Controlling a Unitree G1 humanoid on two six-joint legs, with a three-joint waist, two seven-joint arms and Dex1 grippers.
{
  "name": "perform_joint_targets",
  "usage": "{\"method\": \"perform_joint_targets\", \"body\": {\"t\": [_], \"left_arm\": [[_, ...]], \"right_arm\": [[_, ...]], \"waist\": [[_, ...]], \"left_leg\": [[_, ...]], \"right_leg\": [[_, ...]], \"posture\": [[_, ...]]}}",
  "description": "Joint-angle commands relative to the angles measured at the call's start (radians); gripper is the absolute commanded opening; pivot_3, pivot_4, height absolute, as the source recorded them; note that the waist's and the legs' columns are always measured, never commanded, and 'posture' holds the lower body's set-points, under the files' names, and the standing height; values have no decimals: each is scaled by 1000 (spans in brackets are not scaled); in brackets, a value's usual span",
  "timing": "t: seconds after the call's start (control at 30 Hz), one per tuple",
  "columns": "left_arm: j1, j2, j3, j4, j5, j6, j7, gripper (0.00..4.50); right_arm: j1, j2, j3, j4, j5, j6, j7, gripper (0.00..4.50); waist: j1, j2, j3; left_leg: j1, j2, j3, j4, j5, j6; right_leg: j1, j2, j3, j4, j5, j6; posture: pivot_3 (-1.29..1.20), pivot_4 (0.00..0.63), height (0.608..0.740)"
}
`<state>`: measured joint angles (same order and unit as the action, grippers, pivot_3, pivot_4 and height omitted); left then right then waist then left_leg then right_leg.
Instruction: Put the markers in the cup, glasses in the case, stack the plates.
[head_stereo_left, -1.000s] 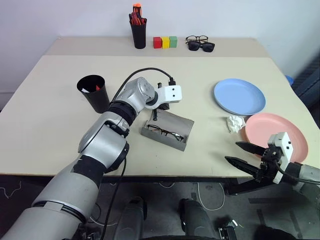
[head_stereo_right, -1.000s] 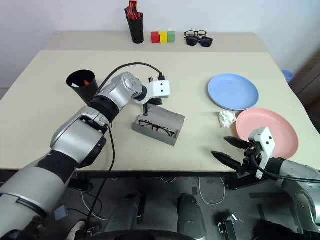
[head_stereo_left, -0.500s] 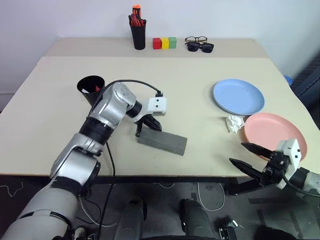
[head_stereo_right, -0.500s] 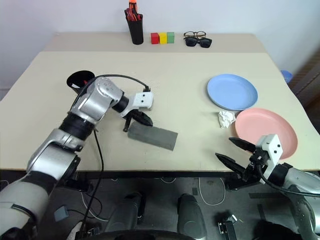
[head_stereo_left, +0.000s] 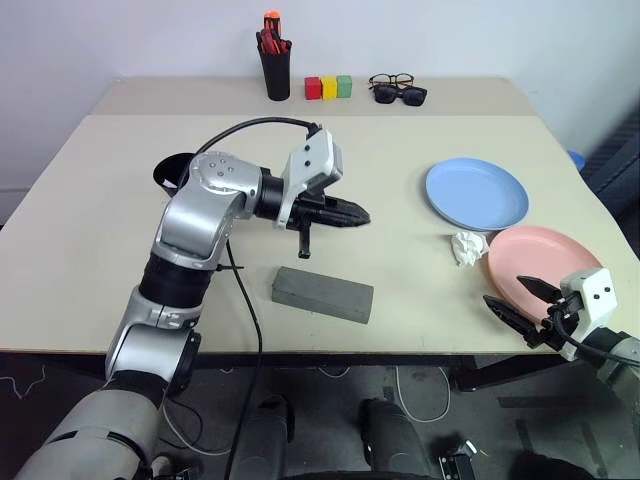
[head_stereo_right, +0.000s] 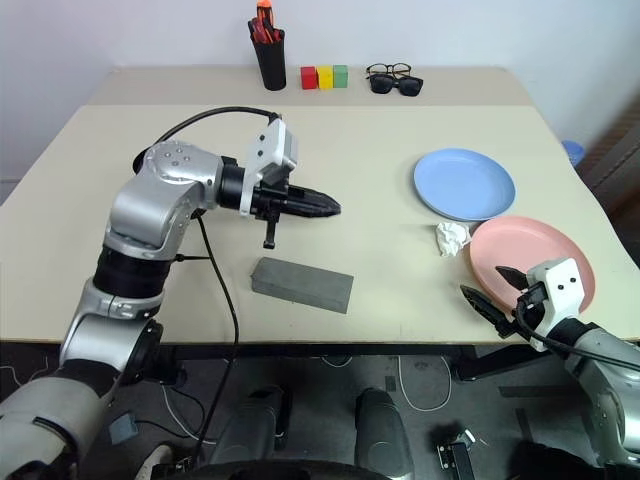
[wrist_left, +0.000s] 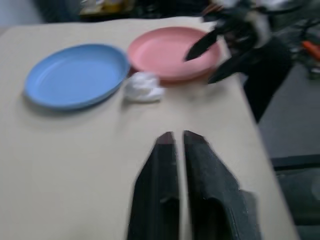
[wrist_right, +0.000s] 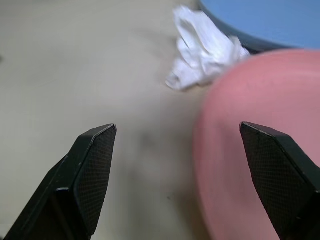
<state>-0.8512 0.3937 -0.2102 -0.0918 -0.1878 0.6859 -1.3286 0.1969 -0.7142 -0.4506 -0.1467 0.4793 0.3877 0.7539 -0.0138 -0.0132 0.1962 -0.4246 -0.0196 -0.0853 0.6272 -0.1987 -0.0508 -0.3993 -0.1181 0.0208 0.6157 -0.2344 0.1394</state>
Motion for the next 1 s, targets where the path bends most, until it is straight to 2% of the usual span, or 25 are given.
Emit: {"method": "perform_joint_targets", "body": {"t": [0.03,0.17,0.2,0.43,0.53,0.7,1.0], "left_arm": [[26,47,-37,-47,-65,2,-52,2337],[40,66,-64,-40,-49,-48,-6,4275],[42,70,-66,-41,-49,-60,-4,4394],[80,119,-105,-67,-32,-124,26,4394],[84,118,-108,-72,-40,-119,50,4500],[89,125,-114,-68,-41,-131,73,4500],[92,115,-116,-71,-52,-124,115,4500]], "right_arm": [[-30,-24,8,57,-33,-14,6,4012],[-63,-36,21,124,-58,-29,26,4012],[-69,-38,22,133,-61,-30,30,4012],[-117,-36,53,163,-82,-16,45,4012],[-136,-34,59,182,-89,-16,43,3194],[-148,-41,61,185,-125,-40,14,770],[-193,-52,30,142,-174,-39,-93,770]], "waist": [[0,0,0],[1,0,0],[2,0,0],[-2,0,0],[0,0,0],[1,0,0],[1,0,0]], "left_leg": [[0,0,0,1,0,0],[0,0,0,4,0,0],[0,0,0,4,0,0],[0,0,0,2,0,0],[0,0,0,2,0,0],[0,0,0,2,0,0],[0,0,0,2,0,0]], "right_leg": [[0,0,0,0,0,0],[1,0,0,0,0,0],[2,0,0,-1,0,0],[1,0,0,-1,1,-2],[0,0,0,-1,1,-2],[1,0,0,-1,1,-2],[1,0,0,-1,1,-1]], "posture": [[0,150,740],[0,150,740],[0,150,740],[0,150,740],[0,150,740],[0,150,740],[0,150,740]]}}
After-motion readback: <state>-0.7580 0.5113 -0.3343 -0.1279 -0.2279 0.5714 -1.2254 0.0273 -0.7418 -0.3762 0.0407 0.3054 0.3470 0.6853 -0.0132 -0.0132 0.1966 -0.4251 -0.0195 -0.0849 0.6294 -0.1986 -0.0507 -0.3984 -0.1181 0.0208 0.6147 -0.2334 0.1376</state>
